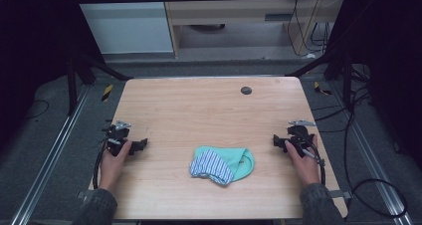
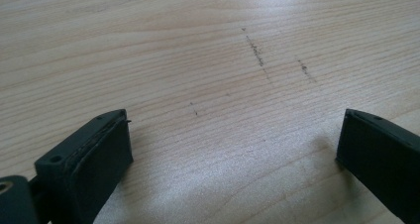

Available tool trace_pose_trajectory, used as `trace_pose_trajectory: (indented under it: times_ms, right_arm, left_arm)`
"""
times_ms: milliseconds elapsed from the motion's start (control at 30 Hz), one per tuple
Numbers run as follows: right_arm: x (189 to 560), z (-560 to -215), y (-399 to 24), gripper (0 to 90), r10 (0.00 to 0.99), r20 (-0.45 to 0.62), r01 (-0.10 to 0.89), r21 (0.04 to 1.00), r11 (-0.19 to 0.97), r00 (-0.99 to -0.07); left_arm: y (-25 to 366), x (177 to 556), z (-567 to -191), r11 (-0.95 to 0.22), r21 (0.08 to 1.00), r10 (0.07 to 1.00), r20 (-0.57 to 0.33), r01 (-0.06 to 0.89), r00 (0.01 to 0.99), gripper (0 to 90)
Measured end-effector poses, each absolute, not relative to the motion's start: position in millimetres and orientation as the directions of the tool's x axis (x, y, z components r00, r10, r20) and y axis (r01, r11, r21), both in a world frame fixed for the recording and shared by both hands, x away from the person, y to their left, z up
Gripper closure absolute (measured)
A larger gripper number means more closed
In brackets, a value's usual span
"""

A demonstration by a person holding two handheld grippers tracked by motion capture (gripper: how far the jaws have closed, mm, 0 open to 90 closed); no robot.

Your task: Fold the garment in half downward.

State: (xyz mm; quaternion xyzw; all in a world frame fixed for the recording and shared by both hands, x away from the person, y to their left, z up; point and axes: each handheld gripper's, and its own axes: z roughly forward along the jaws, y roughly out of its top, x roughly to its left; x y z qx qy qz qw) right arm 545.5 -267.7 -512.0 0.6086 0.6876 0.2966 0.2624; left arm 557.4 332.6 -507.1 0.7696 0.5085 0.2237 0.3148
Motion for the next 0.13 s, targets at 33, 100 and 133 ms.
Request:
trace_pose_trajectory:
  times_ms: [33, 100, 133]
  right_arm:
    - [543.6, -511.9, -265.7, 2.2, 0.995, 0.005, 0.683, 0.727, 0.066, -0.101]
    - [540.4, -512.0, -261.2, 1.5, 0.999, 0.003, 0.686, 0.727, 0.028, -0.043]
    - [539.5, -511.8, -258.9, 1.0, 1.000, 0.010, 0.690, 0.724, 0.007, -0.020]
  left_arm:
    - [332.4, 557.4, -507.2, -0.281, 0.714, 0.924, 0.022, 0.641, 0.381, 0.0]
    - [332.6, 557.4, -507.1, -0.284, 0.712, 0.924, 0.023, 0.642, 0.382, 0.0]
    - [332.6, 557.4, -507.1, -0.284, 0.712, 0.924, 0.023, 0.642, 0.382, 0.0]
